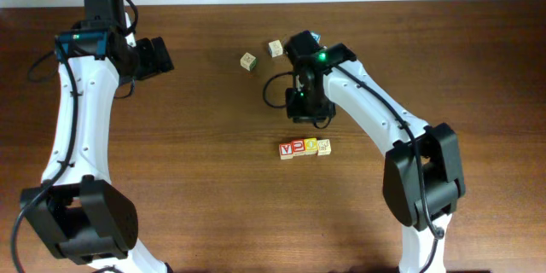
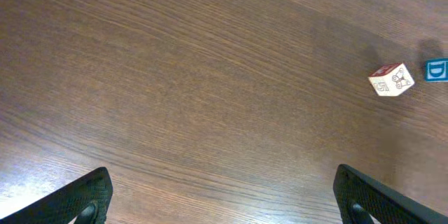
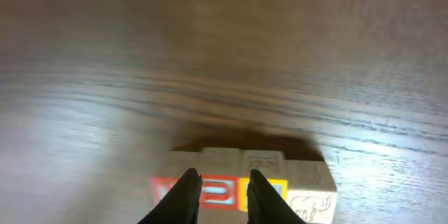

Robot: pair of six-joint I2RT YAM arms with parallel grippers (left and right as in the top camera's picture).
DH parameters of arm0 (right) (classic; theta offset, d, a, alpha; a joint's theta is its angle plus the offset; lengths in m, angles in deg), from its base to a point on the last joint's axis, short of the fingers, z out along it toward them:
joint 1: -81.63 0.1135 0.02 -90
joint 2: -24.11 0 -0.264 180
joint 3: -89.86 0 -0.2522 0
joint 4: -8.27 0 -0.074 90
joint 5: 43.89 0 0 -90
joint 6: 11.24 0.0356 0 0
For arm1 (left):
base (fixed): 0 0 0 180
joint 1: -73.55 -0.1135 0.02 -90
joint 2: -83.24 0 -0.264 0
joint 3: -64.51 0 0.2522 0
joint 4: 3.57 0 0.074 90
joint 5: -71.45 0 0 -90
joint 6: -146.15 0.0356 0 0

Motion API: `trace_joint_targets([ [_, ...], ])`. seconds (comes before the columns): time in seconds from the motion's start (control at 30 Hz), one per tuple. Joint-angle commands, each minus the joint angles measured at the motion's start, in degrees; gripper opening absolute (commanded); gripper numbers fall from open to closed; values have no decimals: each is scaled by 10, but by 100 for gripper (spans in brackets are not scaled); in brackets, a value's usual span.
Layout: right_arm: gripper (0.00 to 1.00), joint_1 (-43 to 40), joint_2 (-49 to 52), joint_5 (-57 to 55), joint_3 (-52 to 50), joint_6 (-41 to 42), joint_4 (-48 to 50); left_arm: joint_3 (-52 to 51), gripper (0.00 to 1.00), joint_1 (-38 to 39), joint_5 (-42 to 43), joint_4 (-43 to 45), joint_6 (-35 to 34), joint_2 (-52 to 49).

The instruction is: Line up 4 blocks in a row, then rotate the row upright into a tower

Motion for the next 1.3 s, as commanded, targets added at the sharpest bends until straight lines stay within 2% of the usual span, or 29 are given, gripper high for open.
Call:
trace_joint_targets([
  [0.0,24,2,-3,-5,-64,-35,45,-4,99,7,13,1,-6,-5],
  [0.13,24,2,-3,-5,-113,-39,99,-4,99,24,13,4,-5,-5],
  [0.57,25,9,-3,-5,-117,-39,94,-4,99,29,13,5,-5,-5],
  [0.7,29,11,-3,4,-102,-36,108,-4,99,29,13,5,-5,-5],
  [0.93,29,9,-4,25,-54,-19,106,-4,99,36,13,5,-5,-5],
  [1.0,29,-3,-6,25,1,-20,58,-4,87,44,16,2,-8,-5],
  [1.07,29,-23,-8,27,56,-36,-3,-4,84,55,18,-3,-34,-5],
  [1.1,29,-50,-8,32,100,-70,-86,-4,78,71,18,-11,-54,-5],
  [1.17,27,-92,-8,34,110,-117,-174,-5,60,98,18,-26,-73,-5],
  [1.2,25,-113,-7,34,102,-140,-205,-6,48,112,18,-32,-75,-5],
  [1.27,25,-150,-7,33,64,-159,-229,-8,42,141,17,-40,-75,-9],
])
